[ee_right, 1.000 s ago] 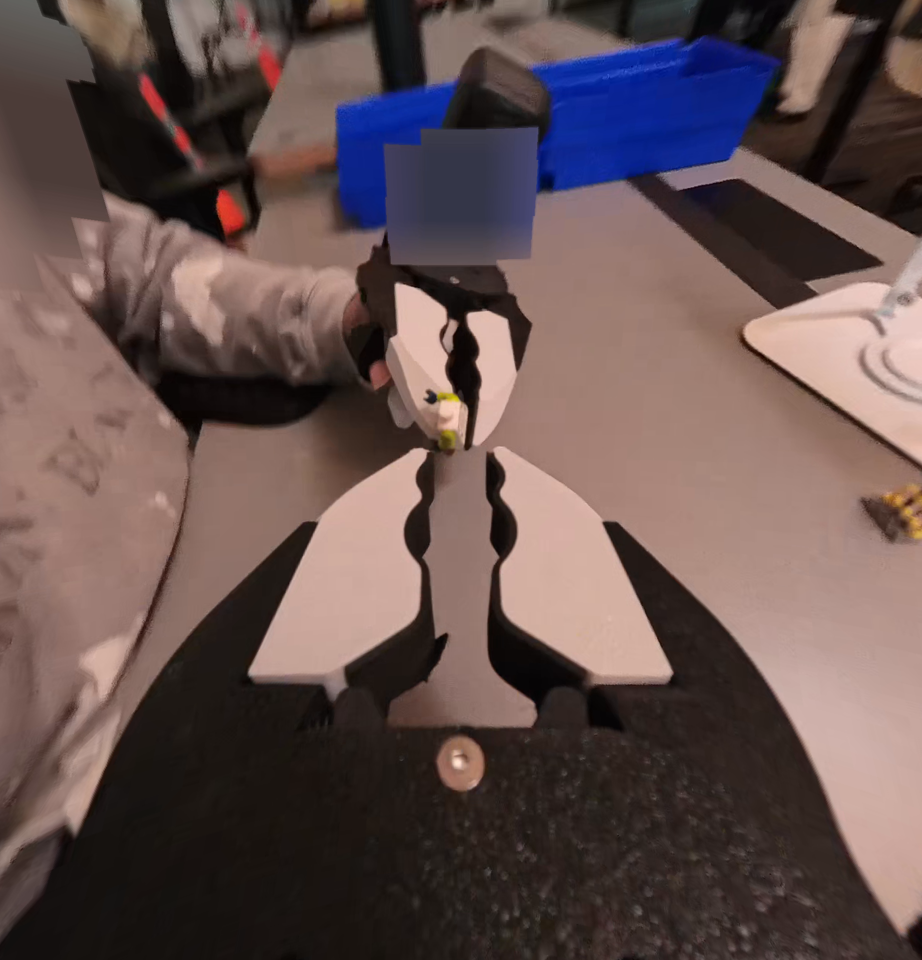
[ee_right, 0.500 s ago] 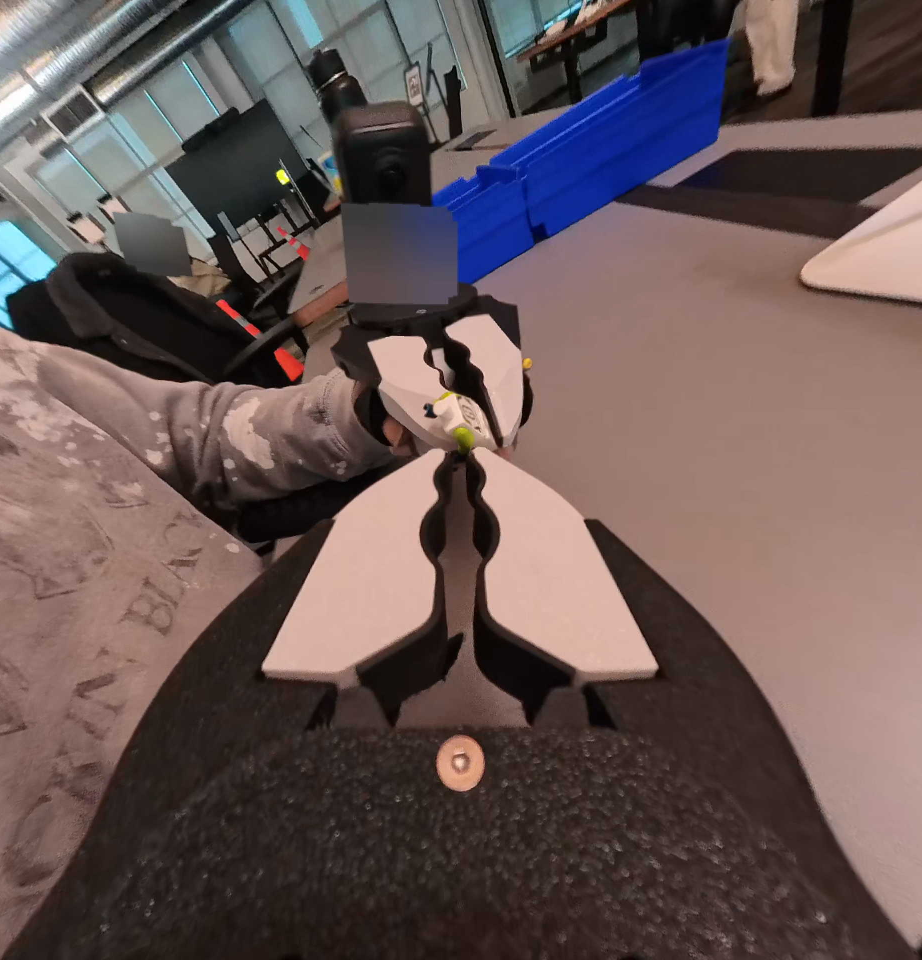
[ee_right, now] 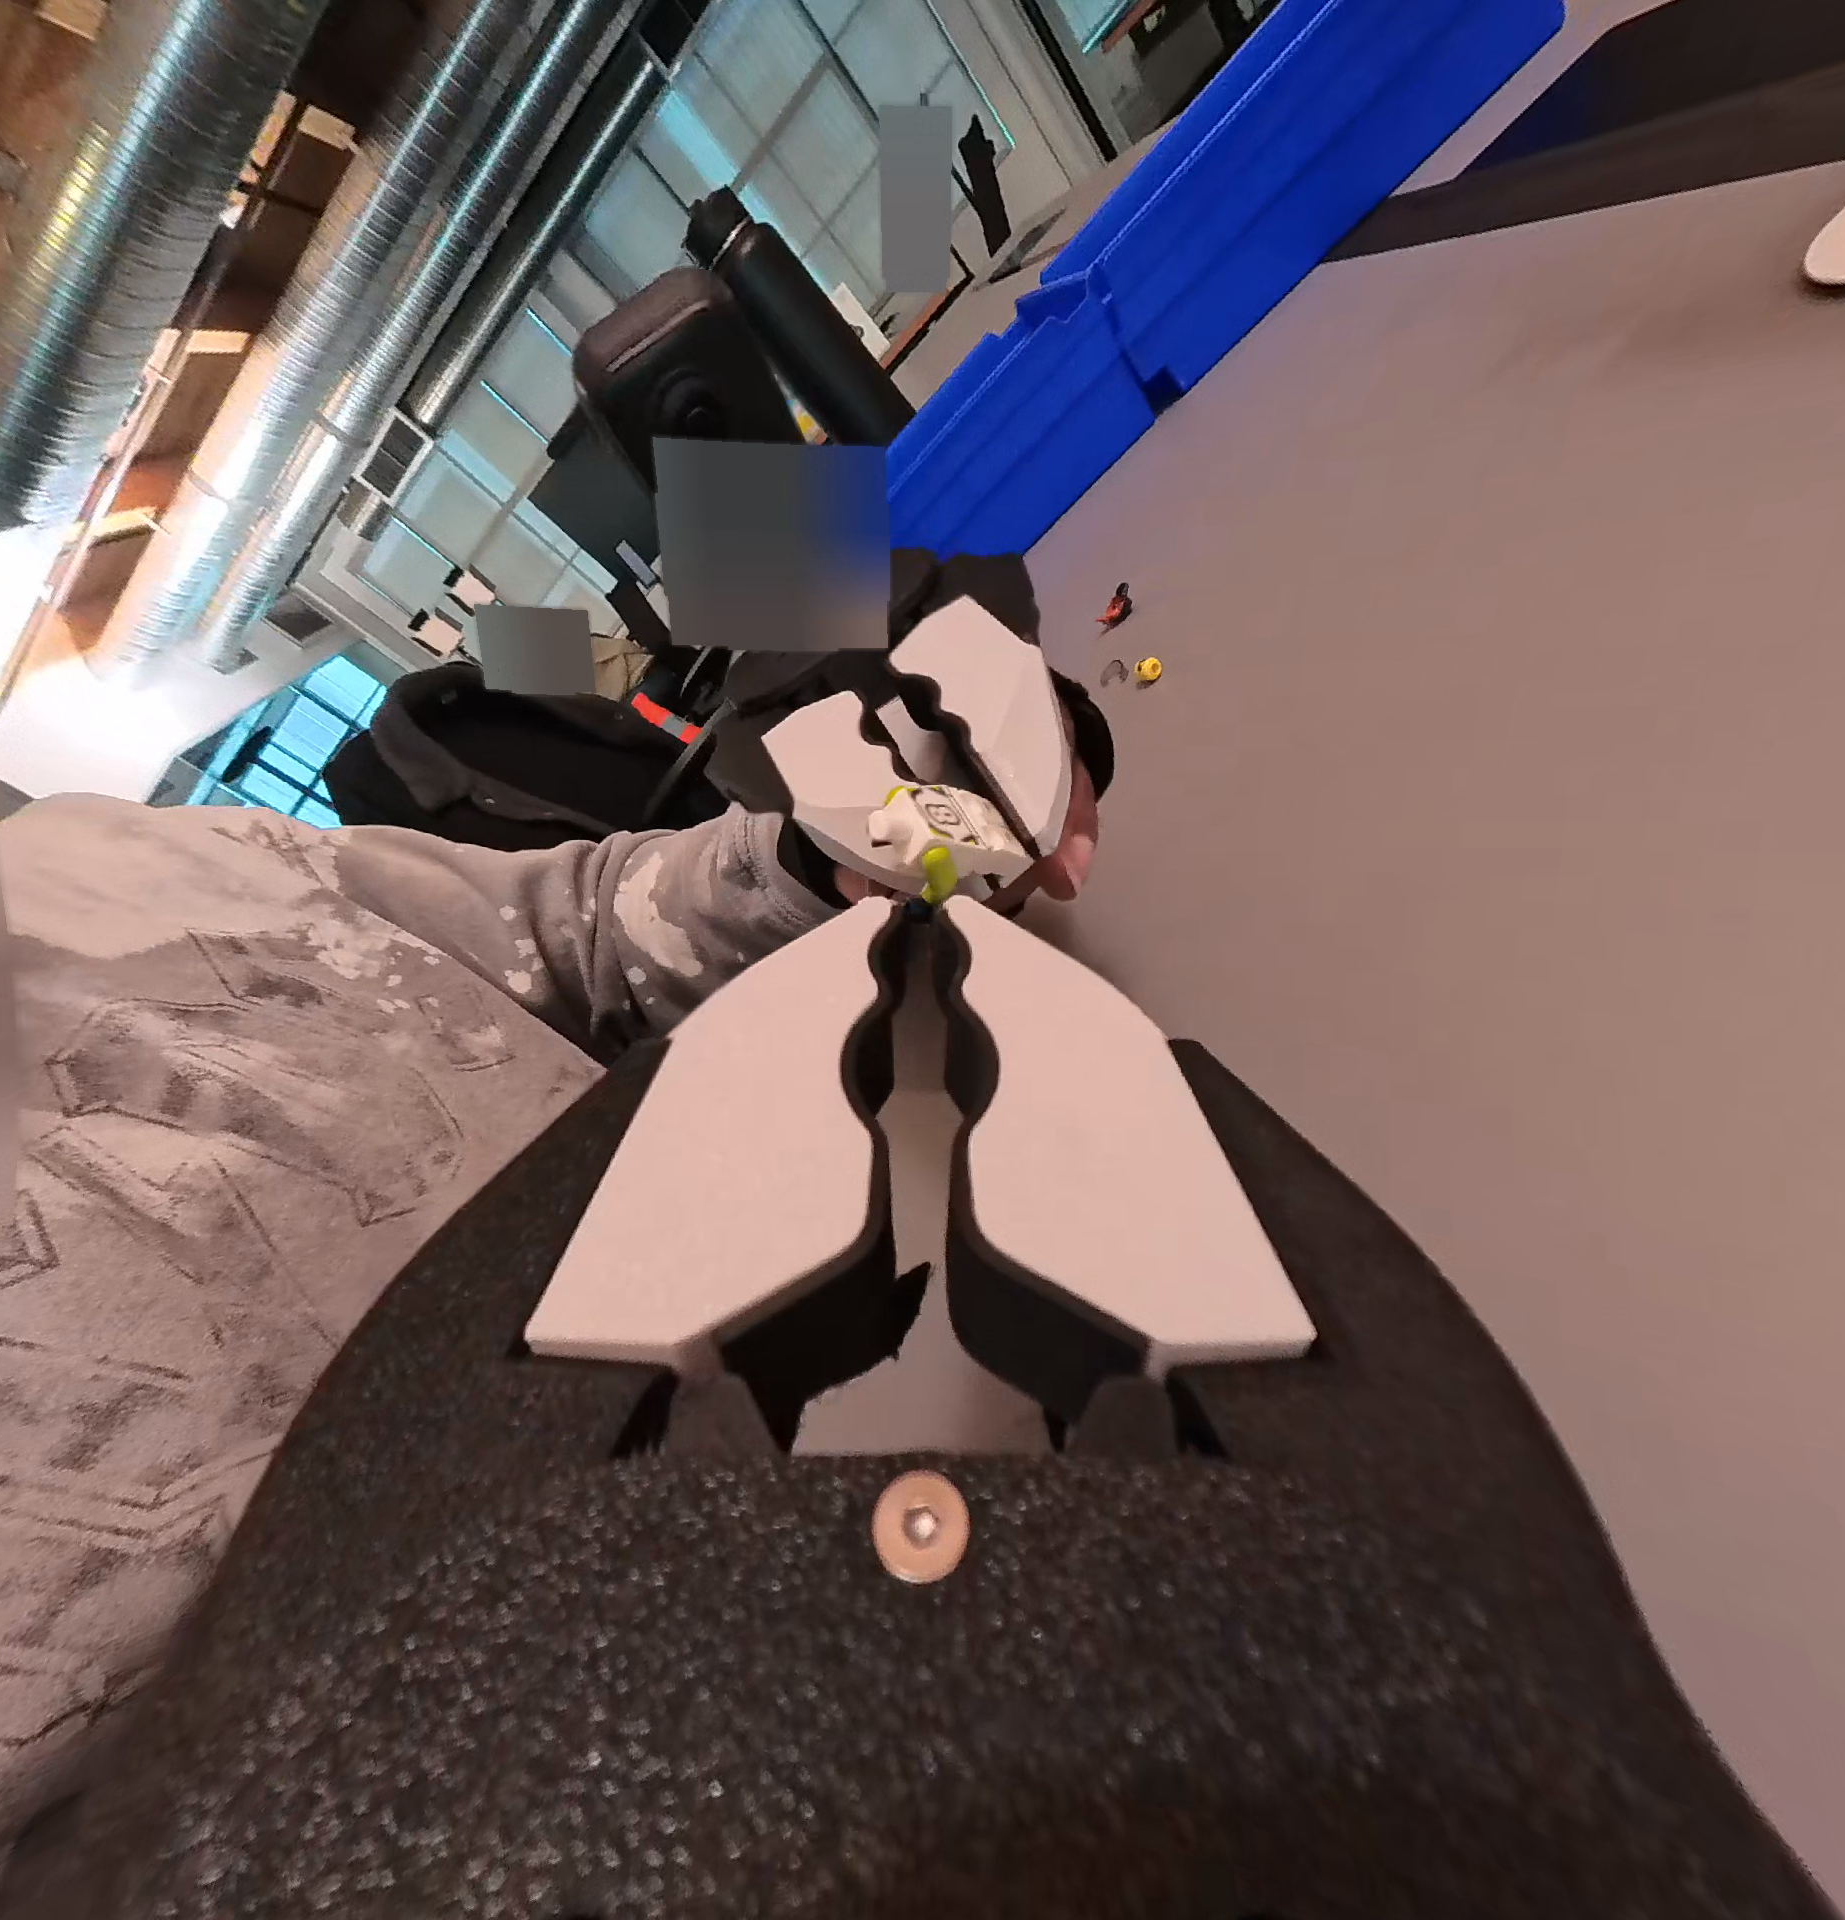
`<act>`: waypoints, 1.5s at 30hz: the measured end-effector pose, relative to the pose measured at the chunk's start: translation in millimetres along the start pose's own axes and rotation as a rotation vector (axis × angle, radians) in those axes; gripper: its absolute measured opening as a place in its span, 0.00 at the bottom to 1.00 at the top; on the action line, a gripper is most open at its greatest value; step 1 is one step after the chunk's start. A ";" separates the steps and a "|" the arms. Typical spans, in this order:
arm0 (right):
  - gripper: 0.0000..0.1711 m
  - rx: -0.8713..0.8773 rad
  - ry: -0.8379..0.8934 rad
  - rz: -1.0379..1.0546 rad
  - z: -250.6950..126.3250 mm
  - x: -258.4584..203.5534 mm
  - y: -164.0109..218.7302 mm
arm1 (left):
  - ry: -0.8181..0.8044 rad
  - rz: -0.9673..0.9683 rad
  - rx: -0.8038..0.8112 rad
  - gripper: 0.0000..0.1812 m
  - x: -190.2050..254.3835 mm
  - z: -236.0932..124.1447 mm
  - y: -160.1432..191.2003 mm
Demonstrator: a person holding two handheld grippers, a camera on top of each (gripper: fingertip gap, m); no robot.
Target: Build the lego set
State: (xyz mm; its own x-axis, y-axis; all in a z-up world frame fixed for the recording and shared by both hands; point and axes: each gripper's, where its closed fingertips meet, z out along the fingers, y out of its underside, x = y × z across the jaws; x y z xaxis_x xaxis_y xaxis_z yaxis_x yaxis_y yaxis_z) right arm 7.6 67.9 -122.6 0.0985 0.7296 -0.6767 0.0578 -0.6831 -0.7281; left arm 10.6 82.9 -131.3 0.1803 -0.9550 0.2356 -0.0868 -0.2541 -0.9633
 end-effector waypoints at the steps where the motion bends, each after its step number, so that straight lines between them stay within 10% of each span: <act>1: 0.02 0.004 0.003 -0.009 0.4 0.3 0.0 | 0.009 -0.016 0.002 0.05 -0.3 -0.1 0.3; 29: 0.03 0.037 0.057 -0.068 -1.1 10.6 3.0 | 0.030 -0.126 0.005 0.05 -5.7 3.2 9.2; 34: 0.17 0.005 0.307 -0.385 -14.6 21.4 -10.9 | -0.060 -0.211 -0.026 0.05 -24.5 0.5 15.8; 39: 0.14 -0.101 0.673 -0.902 -3.8 31.3 -15.4 | -0.172 -0.241 -0.094 0.05 -39.2 1.8 28.5; 45: 0.13 -0.153 0.792 -1.055 14.6 42.2 -15.6 | -0.249 -0.194 -0.137 0.05 -41.4 2.8 32.7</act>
State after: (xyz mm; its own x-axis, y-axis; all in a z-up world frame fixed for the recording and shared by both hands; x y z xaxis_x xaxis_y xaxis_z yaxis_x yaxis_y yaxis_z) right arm -3.7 109.8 -141.4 0.4833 0.7287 0.4852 0.5685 0.1602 -0.8069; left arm 3.1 114.5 -173.0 0.4384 -0.8245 0.3577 -0.1550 -0.4614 -0.8736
